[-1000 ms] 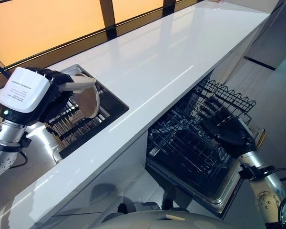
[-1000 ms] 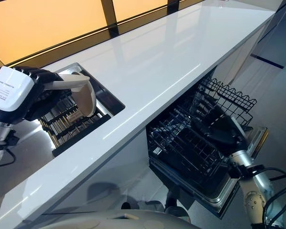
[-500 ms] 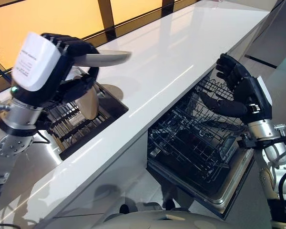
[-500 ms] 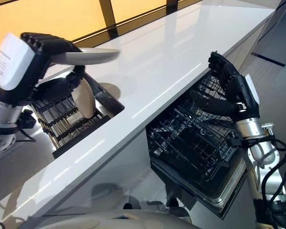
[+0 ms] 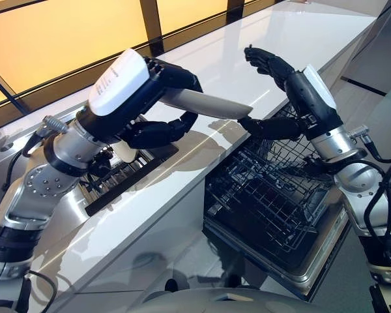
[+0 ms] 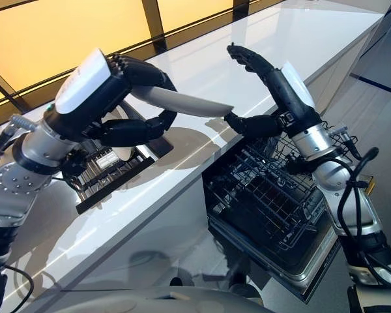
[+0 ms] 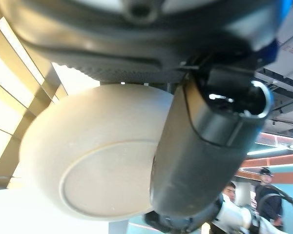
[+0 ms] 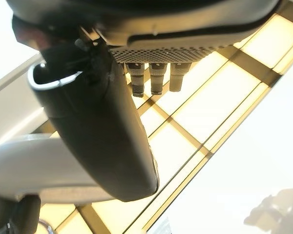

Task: Pick up plates and place into dishwasher.

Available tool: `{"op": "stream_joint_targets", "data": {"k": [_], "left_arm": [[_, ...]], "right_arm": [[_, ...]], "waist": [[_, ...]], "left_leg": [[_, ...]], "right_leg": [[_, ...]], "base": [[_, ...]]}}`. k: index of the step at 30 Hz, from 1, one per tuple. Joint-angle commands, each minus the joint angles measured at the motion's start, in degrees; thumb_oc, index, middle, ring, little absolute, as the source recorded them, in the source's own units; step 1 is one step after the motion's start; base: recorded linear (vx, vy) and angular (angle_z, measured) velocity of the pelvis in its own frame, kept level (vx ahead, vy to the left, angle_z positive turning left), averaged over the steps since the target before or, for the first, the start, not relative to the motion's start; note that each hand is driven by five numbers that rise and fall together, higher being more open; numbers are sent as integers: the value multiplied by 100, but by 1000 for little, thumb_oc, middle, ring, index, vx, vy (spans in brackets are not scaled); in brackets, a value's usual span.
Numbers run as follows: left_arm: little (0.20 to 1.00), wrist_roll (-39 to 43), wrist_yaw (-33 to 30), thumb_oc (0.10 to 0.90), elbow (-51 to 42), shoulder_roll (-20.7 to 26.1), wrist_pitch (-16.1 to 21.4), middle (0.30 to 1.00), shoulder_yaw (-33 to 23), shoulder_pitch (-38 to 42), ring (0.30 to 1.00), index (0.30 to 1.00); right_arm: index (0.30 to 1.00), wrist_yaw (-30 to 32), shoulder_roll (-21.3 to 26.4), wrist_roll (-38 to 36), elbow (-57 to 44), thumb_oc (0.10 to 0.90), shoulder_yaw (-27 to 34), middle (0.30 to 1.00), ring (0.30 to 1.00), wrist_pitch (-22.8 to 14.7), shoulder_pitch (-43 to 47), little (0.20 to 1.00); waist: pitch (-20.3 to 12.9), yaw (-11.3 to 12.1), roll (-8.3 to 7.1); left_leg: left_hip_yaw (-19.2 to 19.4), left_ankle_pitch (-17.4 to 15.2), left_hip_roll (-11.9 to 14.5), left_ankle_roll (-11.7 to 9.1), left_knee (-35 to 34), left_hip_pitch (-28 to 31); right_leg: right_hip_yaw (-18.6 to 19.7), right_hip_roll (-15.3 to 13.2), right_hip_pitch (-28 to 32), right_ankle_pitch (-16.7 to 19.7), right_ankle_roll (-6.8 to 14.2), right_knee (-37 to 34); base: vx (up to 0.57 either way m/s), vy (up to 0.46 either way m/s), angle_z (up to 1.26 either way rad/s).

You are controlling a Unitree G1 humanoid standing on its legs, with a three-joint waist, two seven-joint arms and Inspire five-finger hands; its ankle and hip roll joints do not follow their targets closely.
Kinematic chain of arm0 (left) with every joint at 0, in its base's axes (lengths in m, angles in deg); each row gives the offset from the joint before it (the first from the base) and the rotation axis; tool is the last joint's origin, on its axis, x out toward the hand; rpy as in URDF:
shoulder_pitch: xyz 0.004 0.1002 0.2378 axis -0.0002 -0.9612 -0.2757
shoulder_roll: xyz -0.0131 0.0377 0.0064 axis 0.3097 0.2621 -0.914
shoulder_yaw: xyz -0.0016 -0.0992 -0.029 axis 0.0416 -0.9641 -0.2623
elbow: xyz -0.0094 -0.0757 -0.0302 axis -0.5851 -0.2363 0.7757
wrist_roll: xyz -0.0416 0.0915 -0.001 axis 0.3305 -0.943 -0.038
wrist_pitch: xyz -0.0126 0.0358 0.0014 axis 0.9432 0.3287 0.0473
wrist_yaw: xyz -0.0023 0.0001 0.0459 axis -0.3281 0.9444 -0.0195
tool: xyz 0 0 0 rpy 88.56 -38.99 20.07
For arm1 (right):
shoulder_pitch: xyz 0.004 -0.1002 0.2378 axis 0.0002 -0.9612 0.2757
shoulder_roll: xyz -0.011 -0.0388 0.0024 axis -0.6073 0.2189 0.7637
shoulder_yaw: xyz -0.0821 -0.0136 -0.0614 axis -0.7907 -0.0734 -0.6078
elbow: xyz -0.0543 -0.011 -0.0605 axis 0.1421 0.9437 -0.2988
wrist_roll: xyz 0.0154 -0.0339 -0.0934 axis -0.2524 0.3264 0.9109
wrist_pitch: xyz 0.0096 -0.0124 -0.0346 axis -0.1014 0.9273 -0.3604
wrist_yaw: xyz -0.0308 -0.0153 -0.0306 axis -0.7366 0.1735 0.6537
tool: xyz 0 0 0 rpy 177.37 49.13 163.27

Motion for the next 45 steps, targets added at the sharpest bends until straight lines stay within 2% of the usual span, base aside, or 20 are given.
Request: {"op": "stream_joint_targets", "data": {"k": [1,13,18,19,20,21,27,34,40,45], "left_arm": [[200,797,-176,100,102,-21,-11,300,203,969,300,300],[200,926,-157,100,238,-140,-206,300,648,1335,300,300],[200,943,-177,100,253,-188,-344,300,714,1347,300,300],[200,950,-177,100,260,-200,-361,300,724,1342,300,300],[200,921,-174,100,267,-226,-366,300,722,1317,300,300],[200,889,-176,100,272,-246,-380,300,730,1304,300,300],[200,793,-181,100,313,-356,-522,300,682,1147,300,300],[200,316,-691,100,491,-444,-795,300,543,925,300,300],[200,143,-1300,100,704,-389,-723,300,132,576,300,300],[200,102,-1539,100,769,-430,-697,300,-307,148,300,300]], "right_arm": [[900,-104,367,-223,-519,800,-73,900,900,-289,1143,900],[900,-820,191,-740,-588,800,-857,900,900,-63,1770,900],[900,-717,89,-844,-644,800,-966,900,900,-83,1876,900],[853,-644,55,-828,-639,745,-963,853,853,-121,1872,845],[768,-537,11,-776,-630,646,-949,768,768,-169,1855,746],[300,-463,-35,-759,-613,100,-938,300,300,-208,1848,200],[300,-44,-258,-811,-595,100,-757,300,300,-393,1689,200],[300,278,-419,-504,-486,100,-590,300,300,-439,1451,200],[300,468,-354,-302,-303,100,-375,300,300,-377,1174,200],[300,598,-365,-404,-242,100,-122,300,300,-403,888,200]], "waist": [[-284,24,-30],[-308,89,-72],[-310,118,-82],[-304,124,-79],[-300,132,-77],[-297,134,-74],[-292,144,-57],[-277,155,-25],[-287,163,-35],[-277,174,-38]], "left_leg": [[231,-738,-693,556,13,176],[214,-706,-677,528,13,184],[190,-699,-675,529,13,194],[179,-698,-676,531,13,197],[168,-700,-680,534,13,198],[163,-700,-683,537,13,199],[140,-705,-689,544,13,203],[130,-699,-694,554,13,219],[151,-696,-670,548,13,223],[158,-691,-659,544,13,242]], "right_leg": [[-100,521,-49,-545,69,473],[-132,566,17,-560,2,419],[-142,585,56,-577,-24,405],[-143,588,58,-580,-29,407],[-144,591,67,-585,-33,402],[-145,593,69,-590,-36,404],[-149,608,78,-598,-46,393],[-170,610,97,-613,-56,396],[-175,615,101,-628,-69,406],[-181,619,115,-634,-83,410]], "base": [[6,-20,3],[7,-8,2],[0,0,0],[27,-8,4],[16,-7,5],[12,-8,5],[1,-1,1],[0,0,0],[0,0,0],[13,-7,0]]}}
